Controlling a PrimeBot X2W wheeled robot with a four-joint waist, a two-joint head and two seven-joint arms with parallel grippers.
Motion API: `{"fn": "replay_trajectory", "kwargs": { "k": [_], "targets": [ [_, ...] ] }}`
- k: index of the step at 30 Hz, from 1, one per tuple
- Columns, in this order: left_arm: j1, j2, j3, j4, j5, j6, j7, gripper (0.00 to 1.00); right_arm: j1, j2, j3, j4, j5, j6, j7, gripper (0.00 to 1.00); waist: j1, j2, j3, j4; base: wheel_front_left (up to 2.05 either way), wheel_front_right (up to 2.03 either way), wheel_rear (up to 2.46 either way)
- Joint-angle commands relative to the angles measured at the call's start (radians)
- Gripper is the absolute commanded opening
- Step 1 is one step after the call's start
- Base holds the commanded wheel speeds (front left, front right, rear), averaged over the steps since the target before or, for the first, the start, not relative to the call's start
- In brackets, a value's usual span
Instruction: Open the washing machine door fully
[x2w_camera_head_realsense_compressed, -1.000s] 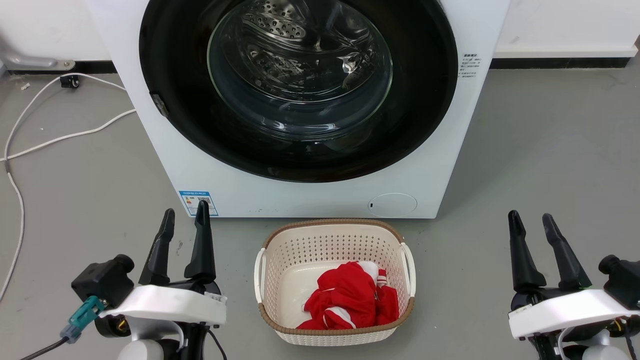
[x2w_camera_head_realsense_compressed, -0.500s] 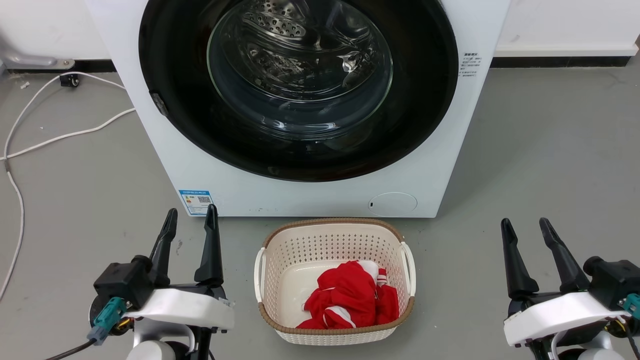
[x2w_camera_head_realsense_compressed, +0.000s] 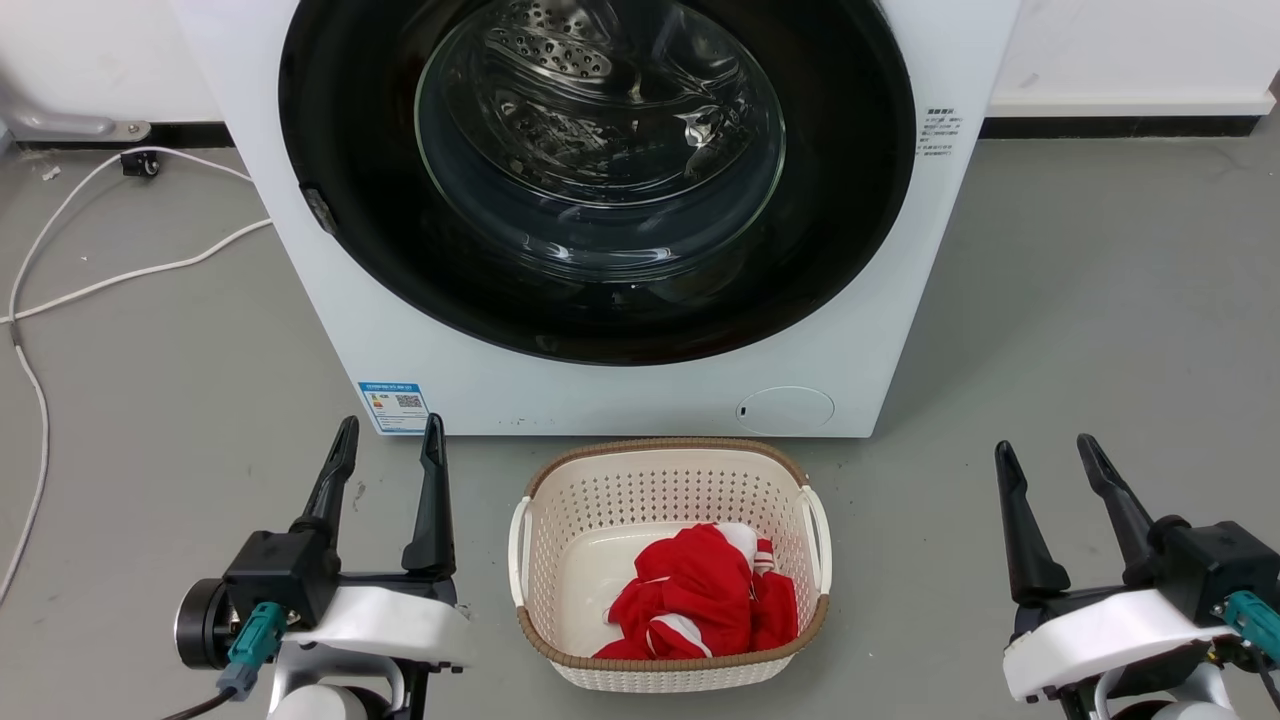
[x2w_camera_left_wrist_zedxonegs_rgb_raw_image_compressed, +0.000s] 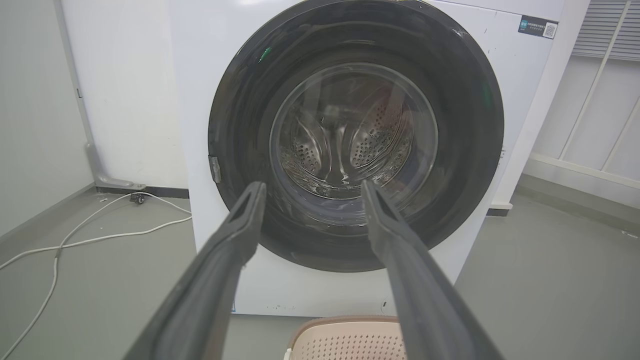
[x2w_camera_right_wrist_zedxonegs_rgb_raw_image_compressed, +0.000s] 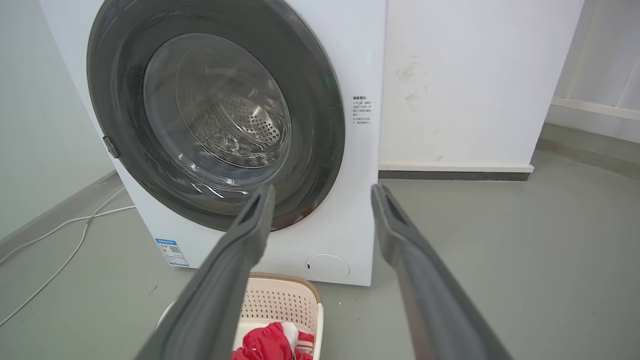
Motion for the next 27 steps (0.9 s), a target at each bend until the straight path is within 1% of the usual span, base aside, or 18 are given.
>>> {"fn": "replay_trajectory", "kwargs": {
  "k": [1, 13, 17, 24, 27],
  "targets": [
    [0.008, 0.007, -0.005, -0.005, 0.025, 0.007, -0.008, 1.00, 0.006, 0.003, 0.004, -0.014, -0.023, 0.000, -0.002, 1.00, 0.0000, 0.0000, 0.001, 0.000, 0.00, 0.00, 0.00],
    [0.018, 0.004, -0.012, -0.011, 0.100, 0.025, -0.032, 1.00, 0.015, 0.004, 0.006, -0.018, -0.081, 0.000, -0.004, 1.00, 0.0000, 0.0000, -0.001, 0.002, 0.00, 0.00, 0.00],
    [0.023, -0.005, -0.008, -0.014, 0.112, 0.024, -0.040, 1.00, 0.019, 0.004, 0.007, -0.018, -0.084, 0.000, -0.006, 1.00, 0.0000, 0.0000, 0.000, 0.002, 0.00, 0.00, 0.00],
    [0.031, -0.021, 0.003, -0.022, 0.167, 0.011, -0.057, 1.00, 0.012, 0.005, 0.006, -0.015, -0.133, 0.000, -0.021, 1.00, 0.0000, 0.0000, 0.005, 0.003, 0.00, 0.00, 0.00],
    [0.034, -0.025, 0.012, -0.019, 0.162, 0.007, -0.055, 1.00, 0.006, 0.005, 0.006, -0.007, -0.127, 0.000, -0.022, 1.00, 0.0000, 0.0000, 0.005, 0.002, 0.00, 0.00, 0.00]
  ]
}}
